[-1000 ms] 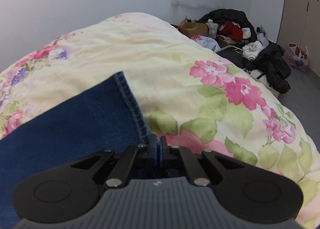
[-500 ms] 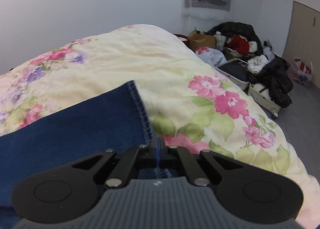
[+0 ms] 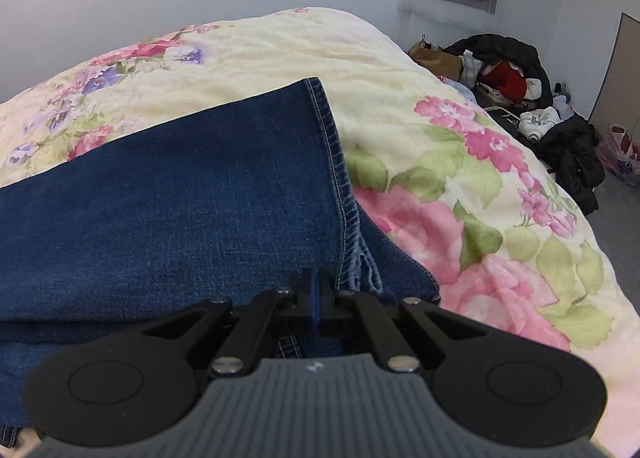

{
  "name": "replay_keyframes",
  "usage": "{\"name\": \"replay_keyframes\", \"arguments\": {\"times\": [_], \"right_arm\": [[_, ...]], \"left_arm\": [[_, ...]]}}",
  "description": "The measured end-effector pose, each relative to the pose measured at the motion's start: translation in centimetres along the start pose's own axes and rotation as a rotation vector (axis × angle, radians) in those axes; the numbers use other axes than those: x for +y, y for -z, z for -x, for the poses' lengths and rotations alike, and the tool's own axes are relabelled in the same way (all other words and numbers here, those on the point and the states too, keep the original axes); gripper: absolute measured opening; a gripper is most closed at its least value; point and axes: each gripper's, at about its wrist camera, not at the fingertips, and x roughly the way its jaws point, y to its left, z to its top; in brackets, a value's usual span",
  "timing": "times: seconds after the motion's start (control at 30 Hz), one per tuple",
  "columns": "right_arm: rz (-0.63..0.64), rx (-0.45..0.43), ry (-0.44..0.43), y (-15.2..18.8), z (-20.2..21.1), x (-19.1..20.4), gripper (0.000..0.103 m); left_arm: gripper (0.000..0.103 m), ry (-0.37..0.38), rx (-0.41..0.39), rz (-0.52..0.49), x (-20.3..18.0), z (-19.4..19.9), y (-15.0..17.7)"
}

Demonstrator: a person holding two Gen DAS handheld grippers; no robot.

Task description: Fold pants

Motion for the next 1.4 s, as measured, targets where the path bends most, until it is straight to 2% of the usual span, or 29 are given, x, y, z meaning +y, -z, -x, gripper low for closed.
{"name": "replay_keyframes", "arguments": {"times": [0.07,0.3,0.37,0.43,0.47,0.53,0.6,0.67,0.73,0.87,1.1,1.17,1.23,1.3,1.4], "right_arm": [[-0.005,0.001,0.0,0.2,-0.4,0.0,0.0],[-0.012,0.022,0.031,-0.1,-0.5,0.5,0.0],[-0.024,0.031,0.035,-0.6,0.3,0.5,0.0],[-0.067,0.019,0.015,-0.8,1.6,-0.2,0.002],[-0.104,0.01,-0.01,-0.8,2.4,-0.8,0.006],[-0.176,-0.005,-0.051,-0.5,4.1,-2.0,0.036],[-0.249,-0.022,-0.086,0.1,5.5,-3.2,0.042],[-0.373,-0.017,-0.144,0.9,6.1,-5.0,0.047],[-0.522,-0.008,-0.21,2.1,5.8,-6.9,0.059],[-0.734,0.004,-0.28,4.1,3.9,-9.2,0.06],[-0.857,-0.038,-0.385,4.8,0.0,-9.8,0.061],[-0.873,-0.033,-0.391,4.9,-1.3,-9.7,0.057],[-0.892,-0.033,-0.395,5.1,-2.2,-9.8,0.047],[-0.921,-0.036,-0.41,5.3,-2.5,-10.0,0.044],[-0.869,-0.05,-0.409,4.8,-1.8,-9.8,0.034]], "left_arm": [[0.002,-0.024,-0.005,-0.048,-0.7,-0.1,0.6],[0.002,-0.034,0.038,-0.062,-0.6,1.5,0.8],[0.002,-0.021,0.027,-0.049,-0.6,2.5,0.5],[0.007,0.0,0.011,-0.031,-0.7,3.4,0.1],[0.008,0.004,0.001,-0.028,-0.8,3.8,-0.2],[0.008,0.005,-0.021,-0.031,-1.4,4.3,-0.9],[0.008,0.016,-0.044,-0.023,-2.0,4.5,-1.9],[0.008,0.043,-0.069,-0.01,-2.9,4.3,-3.0],[0.009,0.062,-0.087,-0.006,-4.2,3.8,-4.1],[0.011,0.095,-0.093,-0.022,-6.7,2.0,-5.8],[0.016,0.177,-0.126,0.007,-10.6,-2.3,-9.0],[0.016,0.188,-0.132,0.006,-11.5,-3.8,-10.1],[0.016,0.187,-0.14,0.011,-12.3,-5.4,-11.3],[0.016,0.181,-0.144,0.013,-12.7,-7.0,-12.6],[0.016,0.157,-0.146,0.008,-12.9,-9.6,-14.3]]}}
